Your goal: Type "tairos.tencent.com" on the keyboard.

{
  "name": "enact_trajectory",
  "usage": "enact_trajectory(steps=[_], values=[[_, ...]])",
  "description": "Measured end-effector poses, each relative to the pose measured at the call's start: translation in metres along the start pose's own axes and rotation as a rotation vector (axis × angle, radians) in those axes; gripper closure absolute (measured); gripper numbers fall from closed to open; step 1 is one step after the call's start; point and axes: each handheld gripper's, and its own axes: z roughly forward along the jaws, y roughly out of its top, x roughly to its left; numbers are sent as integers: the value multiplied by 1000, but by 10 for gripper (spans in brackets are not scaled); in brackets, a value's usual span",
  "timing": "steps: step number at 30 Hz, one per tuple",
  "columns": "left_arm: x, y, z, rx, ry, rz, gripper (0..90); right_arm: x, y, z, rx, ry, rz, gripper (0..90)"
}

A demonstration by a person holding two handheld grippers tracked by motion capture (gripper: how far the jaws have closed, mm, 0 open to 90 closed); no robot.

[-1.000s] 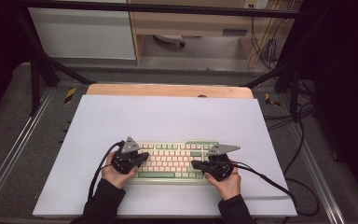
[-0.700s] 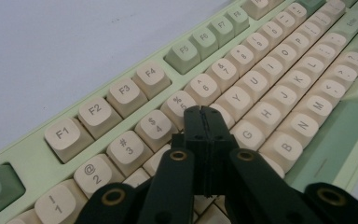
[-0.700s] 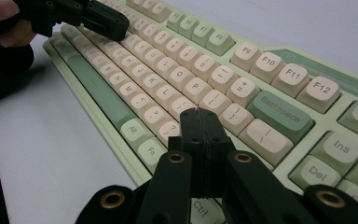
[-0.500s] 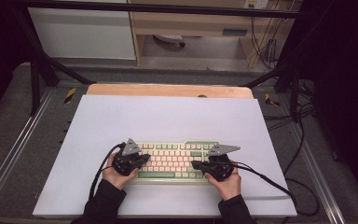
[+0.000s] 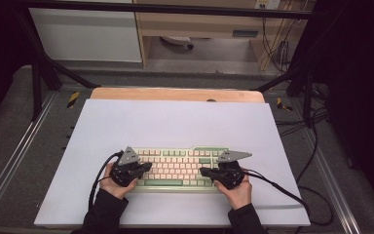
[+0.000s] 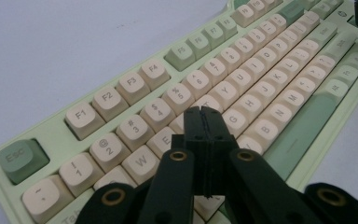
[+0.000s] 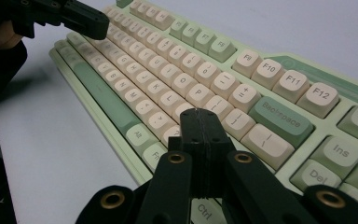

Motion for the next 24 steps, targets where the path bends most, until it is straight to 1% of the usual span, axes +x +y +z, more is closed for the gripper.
enact_trajectory(steps=[4, 12, 19, 24], values=[[1, -3, -6, -6, -1, -9, 900, 0, 1, 0, -5, 5, 10, 900], [3, -11, -16, -16, -2, -19, 900, 2, 4, 2, -8, 12, 9, 900], [9, -19, -26, -24, 4, -38, 900, 7, 7, 9, 3, 18, 1, 900], [12, -24, -30, -28, 8, -49, 900, 10, 11, 13, 4, 10, -1, 900]])
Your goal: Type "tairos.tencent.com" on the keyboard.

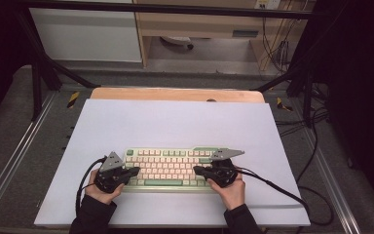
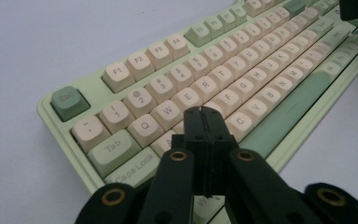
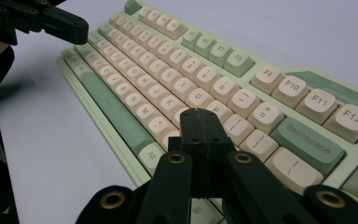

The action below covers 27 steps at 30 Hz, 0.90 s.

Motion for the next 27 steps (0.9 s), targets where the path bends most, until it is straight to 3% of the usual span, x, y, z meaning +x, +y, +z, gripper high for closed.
enact_trajectory(steps=[8, 27], values=[[2, -1, -2, -4, -1, -10, 900, 7, 9, 10, 4, -5, -17, 900], [2, -2, 0, 1, -6, -7, 900, 9, 20, 34, 7, -31, 6, 900]])
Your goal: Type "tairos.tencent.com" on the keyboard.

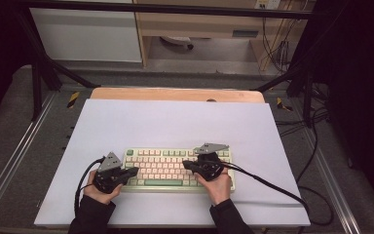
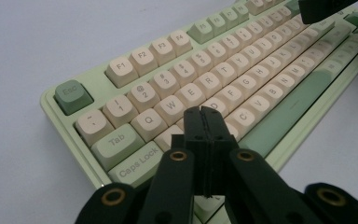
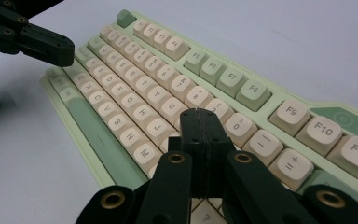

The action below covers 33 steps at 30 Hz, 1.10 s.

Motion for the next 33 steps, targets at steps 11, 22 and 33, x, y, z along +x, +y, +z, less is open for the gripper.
enact_trajectory(steps=[11, 22, 33], values=[[0, 0, 1, 1, -3, 3, 900, 0, 2, 14, 24, -17, -1, 900], [-1, 0, 1, 3, -5, 4, 900, -3, -2, 22, 45, -36, -1, 900], [-1, 0, 2, 6, -5, 6, 900, -3, -4, 25, 52, -34, -6, 900]])
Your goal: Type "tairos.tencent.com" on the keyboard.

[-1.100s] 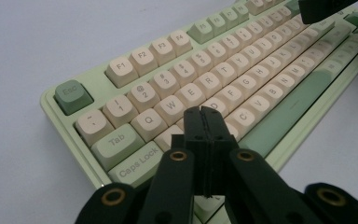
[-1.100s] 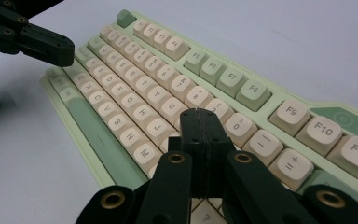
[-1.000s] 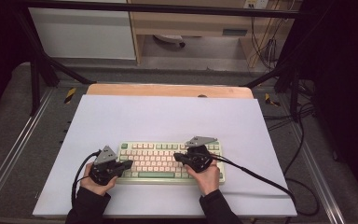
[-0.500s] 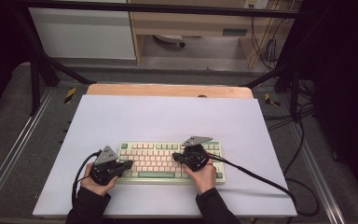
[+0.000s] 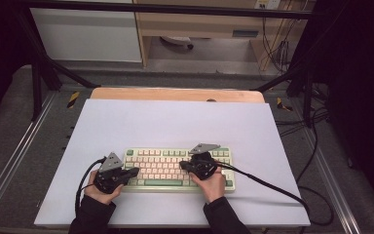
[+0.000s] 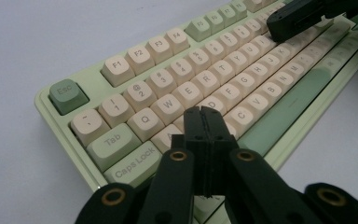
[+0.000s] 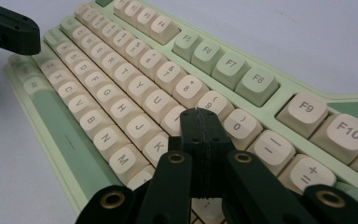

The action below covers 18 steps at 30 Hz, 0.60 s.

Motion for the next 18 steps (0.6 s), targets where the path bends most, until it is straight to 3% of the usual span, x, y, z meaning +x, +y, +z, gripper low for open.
enact_trajectory(steps=[5, 11, 18], values=[[0, 0, 0, -2, -1, 0, 900, 1, 2, -5, -14, 9, 11, 900], [0, 0, 0, -2, 0, 0, 900, 2, 6, -19, -31, -11, -29, 900], [0, 0, -1, -2, 0, 0, 900, 0, 5, -34, -31, -3, -33, 900]])
